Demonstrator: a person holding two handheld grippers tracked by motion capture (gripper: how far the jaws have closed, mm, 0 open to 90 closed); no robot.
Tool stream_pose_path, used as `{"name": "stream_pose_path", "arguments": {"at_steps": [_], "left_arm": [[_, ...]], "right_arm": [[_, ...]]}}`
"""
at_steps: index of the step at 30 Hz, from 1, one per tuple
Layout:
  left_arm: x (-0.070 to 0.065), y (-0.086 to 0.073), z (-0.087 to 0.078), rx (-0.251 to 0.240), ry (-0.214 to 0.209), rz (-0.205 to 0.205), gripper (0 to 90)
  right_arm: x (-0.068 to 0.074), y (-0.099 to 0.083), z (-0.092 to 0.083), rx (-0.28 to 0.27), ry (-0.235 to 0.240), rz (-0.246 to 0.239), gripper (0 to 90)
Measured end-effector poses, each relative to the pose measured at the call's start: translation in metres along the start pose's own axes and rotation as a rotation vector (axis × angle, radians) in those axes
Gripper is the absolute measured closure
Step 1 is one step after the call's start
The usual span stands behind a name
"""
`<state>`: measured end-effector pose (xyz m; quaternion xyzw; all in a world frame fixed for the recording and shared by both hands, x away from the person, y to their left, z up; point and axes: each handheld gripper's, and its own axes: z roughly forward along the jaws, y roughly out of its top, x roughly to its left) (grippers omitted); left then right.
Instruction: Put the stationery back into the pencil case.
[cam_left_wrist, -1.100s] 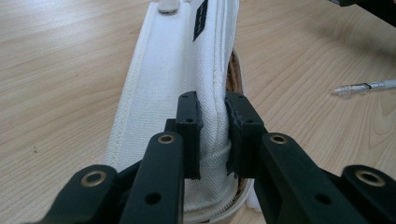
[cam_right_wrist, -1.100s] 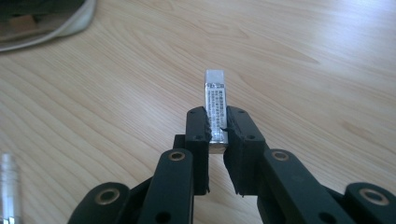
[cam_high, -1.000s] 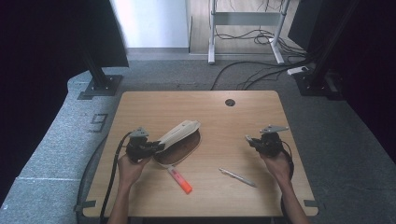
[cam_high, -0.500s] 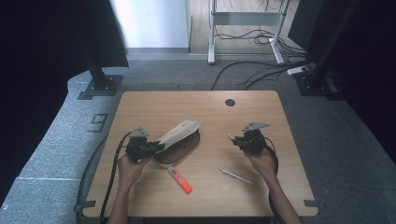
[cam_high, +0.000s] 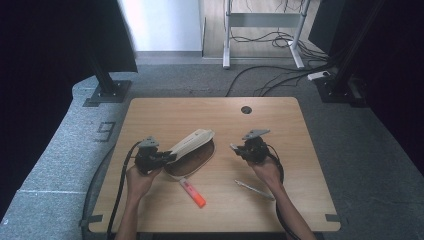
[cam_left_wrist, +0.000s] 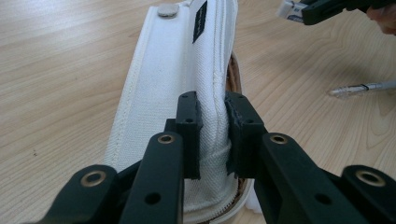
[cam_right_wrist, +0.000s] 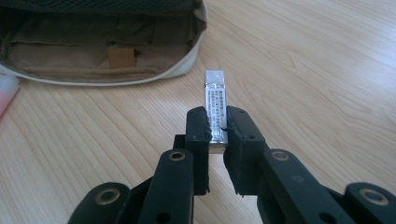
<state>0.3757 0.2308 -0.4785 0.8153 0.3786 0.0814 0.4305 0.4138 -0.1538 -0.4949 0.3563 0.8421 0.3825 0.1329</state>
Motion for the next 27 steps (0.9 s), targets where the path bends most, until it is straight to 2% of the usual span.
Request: {"name": "stream_pose_path", "arguments": {"at_steps": [17, 27], "left_arm": [[0.0, 0.0, 0.0, -0.005, -0.01, -0.001, 76.7], [-0.001, 0.0, 0.0, -0.003, -0.017, 0.001, 76.7]], "right_arm": [[0.025, 0.028, 0.045, 0.038, 0.039, -0.056, 78.3], [0.036, 0.039, 0.067, 0.063, 0.039, -0.085, 78.4]]}}
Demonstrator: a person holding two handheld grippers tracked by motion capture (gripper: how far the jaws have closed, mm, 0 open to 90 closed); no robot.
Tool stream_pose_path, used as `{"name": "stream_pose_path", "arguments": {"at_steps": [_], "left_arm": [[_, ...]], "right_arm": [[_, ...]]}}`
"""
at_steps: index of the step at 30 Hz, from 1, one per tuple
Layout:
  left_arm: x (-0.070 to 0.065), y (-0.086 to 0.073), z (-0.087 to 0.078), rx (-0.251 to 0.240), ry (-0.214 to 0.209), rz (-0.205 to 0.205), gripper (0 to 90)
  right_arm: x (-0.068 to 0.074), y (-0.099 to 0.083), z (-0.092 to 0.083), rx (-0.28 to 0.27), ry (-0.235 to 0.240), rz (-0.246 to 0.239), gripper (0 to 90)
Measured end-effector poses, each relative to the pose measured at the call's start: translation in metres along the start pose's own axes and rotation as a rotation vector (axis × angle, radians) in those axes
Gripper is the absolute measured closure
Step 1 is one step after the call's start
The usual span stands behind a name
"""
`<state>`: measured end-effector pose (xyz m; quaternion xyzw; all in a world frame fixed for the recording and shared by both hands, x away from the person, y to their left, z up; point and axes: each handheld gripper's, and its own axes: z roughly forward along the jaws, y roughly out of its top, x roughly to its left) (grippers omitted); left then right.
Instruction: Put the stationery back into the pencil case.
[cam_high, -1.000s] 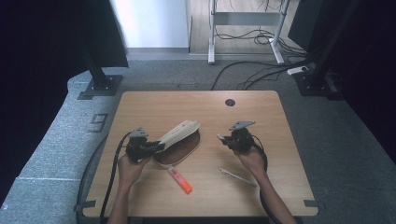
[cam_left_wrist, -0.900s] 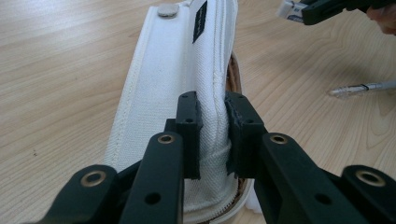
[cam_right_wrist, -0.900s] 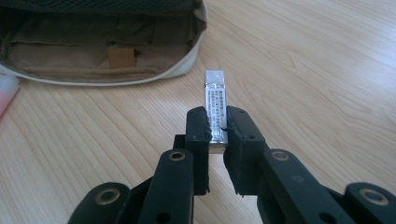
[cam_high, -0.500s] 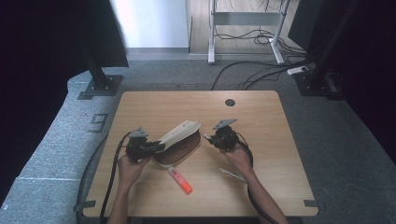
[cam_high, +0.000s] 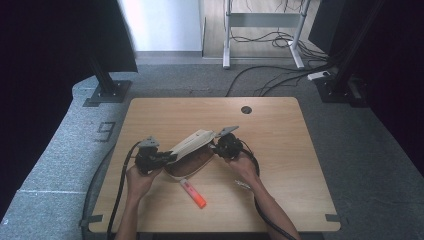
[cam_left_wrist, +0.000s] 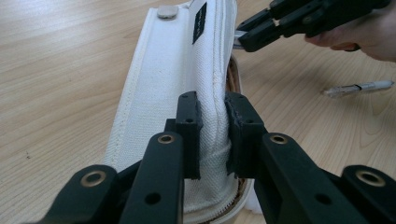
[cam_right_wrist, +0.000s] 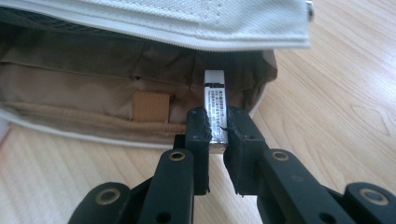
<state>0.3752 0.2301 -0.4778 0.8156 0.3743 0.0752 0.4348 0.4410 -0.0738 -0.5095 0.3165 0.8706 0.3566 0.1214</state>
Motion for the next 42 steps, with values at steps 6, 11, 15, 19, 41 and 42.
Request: {"name": "stream_pose_path", "arguments": {"at_steps": [6, 11, 15, 19, 41, 42], "left_arm": [[0.0, 0.0, 0.0, -0.002, -0.004, 0.001, 76.6], [0.0, 0.0, 0.001, -0.002, -0.01, -0.001, 76.6], [-0.001, 0.0, 0.001, -0.002, -0.012, 0.0, 76.5], [-0.001, 0.001, 0.001, -0.001, -0.016, 0.001, 76.5], [-0.002, 0.001, 0.003, 0.001, -0.023, 0.002, 76.2], [-0.002, 0.001, 0.003, 0.001, -0.023, 0.001, 76.2]], "right_arm": [[0.001, 0.007, 0.013, 0.009, -0.008, -0.013, 78.4], [0.003, 0.01, 0.024, 0.024, -0.015, -0.023, 78.4], [0.002, 0.013, 0.031, 0.017, -0.025, -0.024, 78.3], [0.002, 0.015, 0.036, 0.009, -0.03, -0.014, 78.3], [-0.002, 0.016, 0.029, -0.017, -0.009, -0.002, 60.6], [-0.002, 0.016, 0.026, -0.019, -0.007, -0.005, 59.1]]}}
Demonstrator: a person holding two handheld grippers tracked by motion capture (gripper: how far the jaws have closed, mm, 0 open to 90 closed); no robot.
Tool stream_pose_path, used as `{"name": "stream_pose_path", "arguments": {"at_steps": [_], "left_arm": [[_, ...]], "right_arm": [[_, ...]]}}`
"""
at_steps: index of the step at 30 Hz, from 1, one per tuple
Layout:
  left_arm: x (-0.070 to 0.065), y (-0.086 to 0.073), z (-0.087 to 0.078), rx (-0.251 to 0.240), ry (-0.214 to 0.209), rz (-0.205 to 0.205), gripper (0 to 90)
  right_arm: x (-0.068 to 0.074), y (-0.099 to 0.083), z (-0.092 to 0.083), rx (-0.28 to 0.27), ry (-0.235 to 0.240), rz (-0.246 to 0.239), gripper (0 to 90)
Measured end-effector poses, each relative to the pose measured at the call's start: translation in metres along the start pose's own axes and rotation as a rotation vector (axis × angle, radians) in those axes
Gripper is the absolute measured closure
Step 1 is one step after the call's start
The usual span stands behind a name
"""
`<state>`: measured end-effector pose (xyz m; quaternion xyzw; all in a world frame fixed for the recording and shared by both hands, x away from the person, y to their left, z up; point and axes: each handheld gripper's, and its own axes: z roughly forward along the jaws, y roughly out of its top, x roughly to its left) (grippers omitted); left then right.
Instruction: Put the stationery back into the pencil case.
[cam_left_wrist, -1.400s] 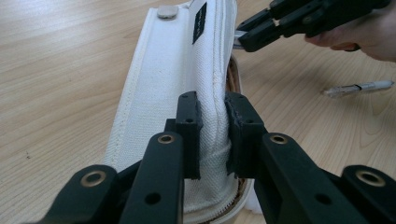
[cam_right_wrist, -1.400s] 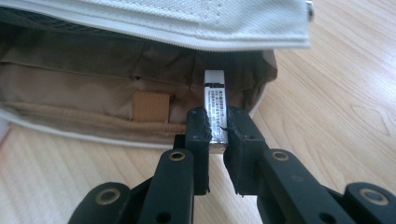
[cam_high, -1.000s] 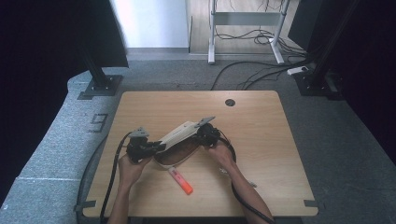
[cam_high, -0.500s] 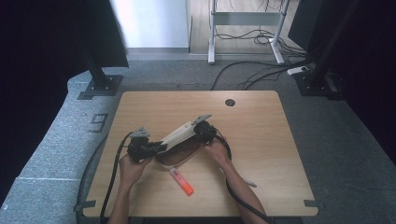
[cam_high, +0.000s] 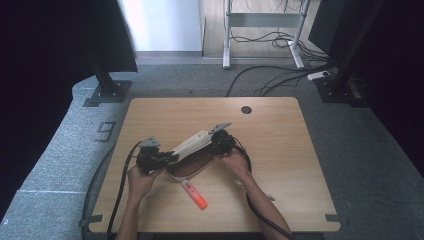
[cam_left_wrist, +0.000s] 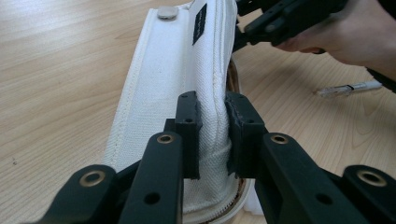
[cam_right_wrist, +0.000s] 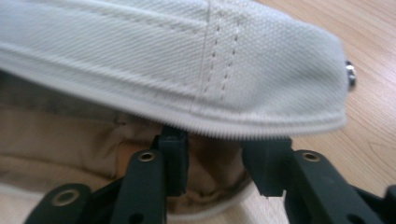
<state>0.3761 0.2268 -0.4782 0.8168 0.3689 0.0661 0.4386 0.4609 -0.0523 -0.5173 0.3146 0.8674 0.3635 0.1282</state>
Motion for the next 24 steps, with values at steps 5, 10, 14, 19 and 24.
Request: {"name": "stream_pose_path", "arguments": {"at_steps": [5, 10, 14, 19, 24], "left_arm": [[0.0, 0.0, 0.0, 0.001, 0.0, 0.0, 76.1], [0.0, 0.0, 0.0, 0.003, 0.001, 0.003, 76.0], [0.0, 0.0, 0.0, 0.005, 0.001, 0.003, 75.8], [0.0, 0.0, 0.0, 0.004, 0.001, 0.003, 75.8], [0.001, -0.001, 0.001, 0.002, 0.002, 0.004, 75.6]], "right_arm": [[0.003, -0.003, -0.013, -0.003, 0.023, -0.001, 51.7], [0.004, -0.008, -0.025, 0.004, 0.027, -0.008, 45.2], [0.004, -0.015, -0.038, 0.002, 0.029, -0.003, 39.8], [0.003, -0.022, -0.05, -0.004, 0.031, -0.01, 37.4], [0.003, -0.031, -0.062, -0.013, 0.033, -0.015, 35.8]]}}
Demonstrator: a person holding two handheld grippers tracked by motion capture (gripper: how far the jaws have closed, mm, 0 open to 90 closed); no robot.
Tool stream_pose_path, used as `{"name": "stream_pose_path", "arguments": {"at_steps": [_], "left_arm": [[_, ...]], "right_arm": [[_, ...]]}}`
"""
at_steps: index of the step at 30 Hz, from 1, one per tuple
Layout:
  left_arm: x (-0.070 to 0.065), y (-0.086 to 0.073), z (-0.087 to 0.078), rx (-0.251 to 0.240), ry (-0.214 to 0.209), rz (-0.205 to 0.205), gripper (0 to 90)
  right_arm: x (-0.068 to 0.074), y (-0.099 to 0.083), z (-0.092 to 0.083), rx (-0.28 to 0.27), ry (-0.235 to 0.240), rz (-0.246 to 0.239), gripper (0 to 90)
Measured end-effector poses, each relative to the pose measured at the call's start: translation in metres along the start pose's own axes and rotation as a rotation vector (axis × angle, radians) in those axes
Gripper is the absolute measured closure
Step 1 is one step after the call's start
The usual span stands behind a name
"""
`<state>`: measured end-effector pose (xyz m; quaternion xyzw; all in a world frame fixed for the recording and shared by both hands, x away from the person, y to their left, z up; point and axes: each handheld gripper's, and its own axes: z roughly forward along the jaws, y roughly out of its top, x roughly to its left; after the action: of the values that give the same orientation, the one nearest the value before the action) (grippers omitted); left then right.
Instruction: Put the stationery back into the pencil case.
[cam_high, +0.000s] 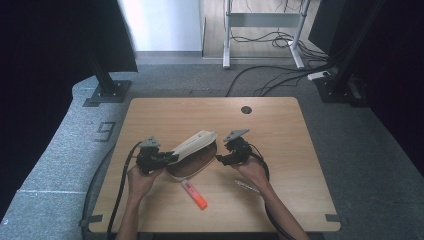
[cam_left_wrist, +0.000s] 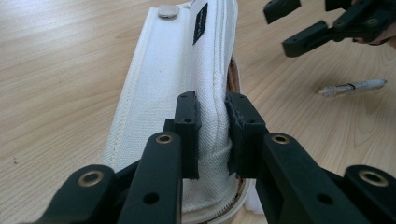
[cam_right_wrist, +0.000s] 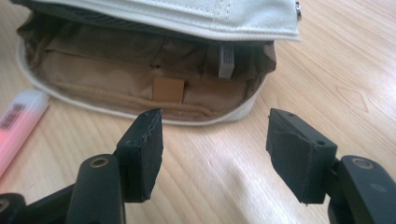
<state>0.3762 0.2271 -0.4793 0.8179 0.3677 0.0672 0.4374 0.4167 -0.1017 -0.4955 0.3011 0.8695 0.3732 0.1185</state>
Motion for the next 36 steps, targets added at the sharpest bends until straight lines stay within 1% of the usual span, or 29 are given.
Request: {"name": "stream_pose_path", "arguments": {"at_steps": [3, 6, 9, 14, 18, 20, 21, 27, 28, 29, 33, 36], "left_arm": [[0.0, 0.0, 0.0, -0.002, 0.0, -0.001, 75.5], [0.001, -0.001, 0.0, -0.004, 0.0, -0.005, 75.4], [0.0, -0.001, 0.0, -0.007, -0.001, -0.004, 75.2], [0.001, -0.001, 0.0, -0.012, -0.001, -0.01, 74.9], [0.001, -0.001, 0.0, -0.012, -0.003, -0.013, 74.9], [0.001, -0.001, 0.0, -0.012, -0.004, -0.014, 75.0], [0.001, -0.001, 0.0, -0.011, -0.003, -0.012, 75.0], [0.001, -0.001, 0.0, -0.006, -0.003, -0.01, 75.3], [0.001, -0.001, -0.001, -0.006, -0.002, -0.011, 75.4], [0.001, -0.001, -0.001, -0.007, -0.001, -0.011, 75.4], [0.0, -0.001, -0.001, -0.005, 0.0, -0.009, 75.4], [0.001, -0.001, -0.001, -0.004, 0.0, -0.009, 75.4]], "right_arm": [[0.001, -0.006, -0.009, -0.004, 0.0, -0.006, 35.6], [0.002, -0.012, -0.02, -0.018, 0.007, 0.0, 35.6], [0.002, -0.016, -0.024, -0.02, 0.01, 0.004, 35.6], [0.003, -0.029, -0.034, -0.014, 0.012, 0.013, 35.6], [0.003, -0.038, -0.041, -0.012, 0.006, 0.016, 35.6], [0.003, -0.046, -0.048, -0.014, 0.002, 0.017, 36.0], [0.003, -0.046, -0.048, -0.014, 0.002, 0.017, 36.0], [0.004, -0.066, -0.059, -0.011, 0.005, 0.027, 37.3], [0.005, -0.072, -0.063, -0.01, 0.004, 0.031, 38.2], [0.005, -0.072, -0.063, -0.01, 0.004, 0.031, 38.2], [0.006, -0.088, -0.073, -0.008, 0.01, 0.047, 41.9], [0.007, -0.098, -0.079, -0.005, 0.005, 0.056, 44.3]]}}
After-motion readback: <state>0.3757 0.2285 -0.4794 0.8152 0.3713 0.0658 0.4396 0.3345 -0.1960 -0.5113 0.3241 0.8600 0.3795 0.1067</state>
